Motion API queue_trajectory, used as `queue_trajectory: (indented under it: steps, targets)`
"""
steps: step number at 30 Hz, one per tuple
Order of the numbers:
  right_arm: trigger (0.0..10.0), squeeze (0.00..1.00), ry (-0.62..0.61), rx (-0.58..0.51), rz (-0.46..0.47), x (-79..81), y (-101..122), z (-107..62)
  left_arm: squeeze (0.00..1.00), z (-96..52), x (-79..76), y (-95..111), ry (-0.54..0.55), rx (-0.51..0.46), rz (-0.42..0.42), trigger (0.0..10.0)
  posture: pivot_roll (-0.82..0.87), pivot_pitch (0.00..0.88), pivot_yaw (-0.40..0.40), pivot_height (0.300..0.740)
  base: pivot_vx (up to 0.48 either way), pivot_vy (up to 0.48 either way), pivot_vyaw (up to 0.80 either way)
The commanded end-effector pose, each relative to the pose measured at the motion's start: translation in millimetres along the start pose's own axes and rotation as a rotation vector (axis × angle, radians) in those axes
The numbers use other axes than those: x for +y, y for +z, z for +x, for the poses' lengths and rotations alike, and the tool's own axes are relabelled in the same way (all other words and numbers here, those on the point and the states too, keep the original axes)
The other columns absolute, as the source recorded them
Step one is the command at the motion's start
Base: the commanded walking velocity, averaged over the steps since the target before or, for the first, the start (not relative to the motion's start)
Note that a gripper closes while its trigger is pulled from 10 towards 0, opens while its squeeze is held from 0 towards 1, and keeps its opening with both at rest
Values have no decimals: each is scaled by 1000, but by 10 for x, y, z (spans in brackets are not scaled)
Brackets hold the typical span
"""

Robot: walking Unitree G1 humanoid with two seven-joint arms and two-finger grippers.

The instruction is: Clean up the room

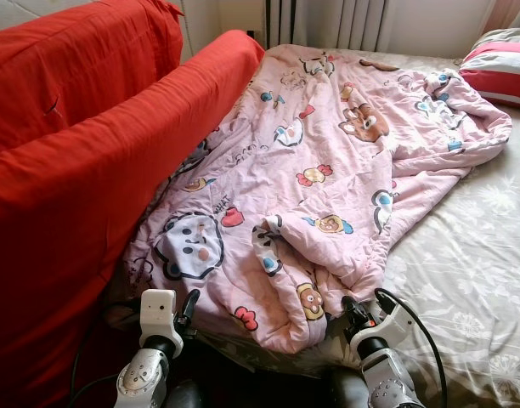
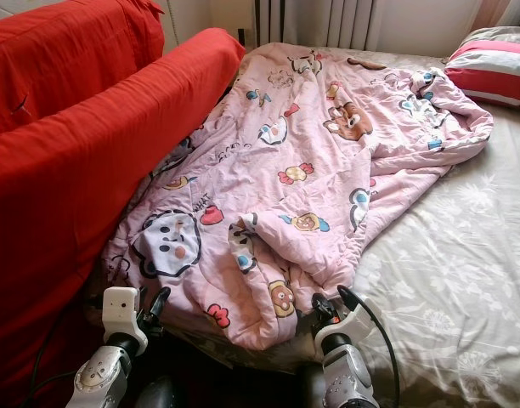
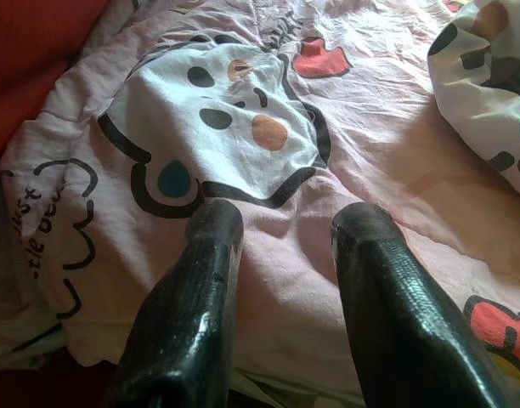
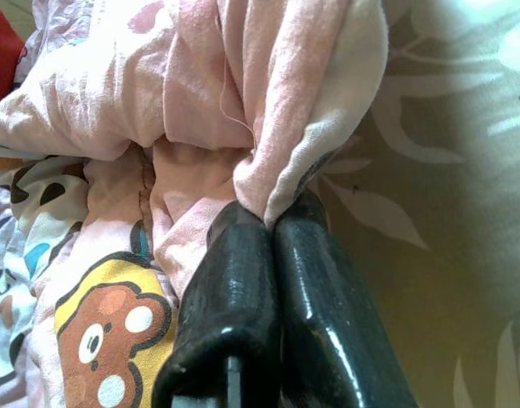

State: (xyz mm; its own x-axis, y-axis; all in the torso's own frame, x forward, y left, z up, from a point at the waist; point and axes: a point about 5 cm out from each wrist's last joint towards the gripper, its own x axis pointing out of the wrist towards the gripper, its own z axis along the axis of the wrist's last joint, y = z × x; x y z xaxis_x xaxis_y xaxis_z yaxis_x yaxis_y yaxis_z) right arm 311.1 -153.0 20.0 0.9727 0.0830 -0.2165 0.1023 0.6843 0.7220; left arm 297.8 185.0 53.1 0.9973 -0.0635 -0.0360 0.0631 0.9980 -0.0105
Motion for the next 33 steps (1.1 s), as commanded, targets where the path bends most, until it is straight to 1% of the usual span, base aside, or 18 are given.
queue_trajectory:
  steps: [1, 5, 7, 8, 9, 11, 13, 16, 19, 21, 25, 28, 33]
  targets:
    - [0, 0, -8, 13, -23, -2, -36, -9, 0, -36, 26, -70, -3, 34, 23, 10000, -25, 194, 49, 583, 0, 0, 0]
    - [0, 0, -11, 5, -40, 1, -30, -11, 0, -37, 26, -71, -4, 34, 23, 10000, -28, 191, 49, 583, 0, 0, 0]
    - [0, 0, 5, 2, -100, 9, -18, -15, 0, -36, 21, -73, -7, 35, 23, 10000, -30, 186, 49, 583, 0, 0, 0]
    - [0, 0, 6, 3, -107, 10, -17, -16, 0, -36, 20, -73, -7, 35, 22, 10000, -30, 186, 49, 583, 0, 0, 0]
    - [10000, 0, 9, 4, -133, 9, -19, -21, 0, -35, 16, -74, -8, 35, 22, 10000, -32, 183, 48, 583, 0, 0, 0]
    - [10000, 0, 7, -18, -152, 6, 2, -29, 0, -33, 13, -74, -10, 35, 21, 10000, -32, 183, 48, 583, 0, 0, 0]
    - [10000, 0, 5, -71, -194, 3, 75, -38, 0, -35, 9, -79, -11, 36, 20, 10000, -36, 171, 46, 583, 0, 0, 0]
    - [10000, 0, 7, -84, -205, 8, 93, -40, 0, -35, 8, -80, -11, 37, 20, 10000, -36, 171, 46, 583, 0, 0, 0]
    - [10000, 0, 49, -160, -260, 102, 207, -37, 0, -37, 6, -86, -12, 39, 19, 10000, -40, 164, 46, 597, 0, 0, 0]
    - [10000, 0, 49, -160, -260, 102, 207, -37, 0, -37, 6, -86, -12, 39, 19, 10000, -40, 164, 46, 597, 0, 0, 0]
    - [10000, 0, 68, -186, -287, 151, 244, -38, 0, -38, 7, -89, -13, 39, 19, 10000, -42, 159, 45, 607, 0, 0, 0]
    - [10000, 0, 90, -223, -312, 218, 282, -51, 0, -33, 7, -87, -14, 39, 19, 10000, -41, 159, 45, 621, 0, 0, 0]
    - [10000, 0, 94, -248, -316, 248, 306, -63, 0, -27, 11, -86, -14, 40, 20, 10000, -42, 163, 46, 635, 0, 0, 0]
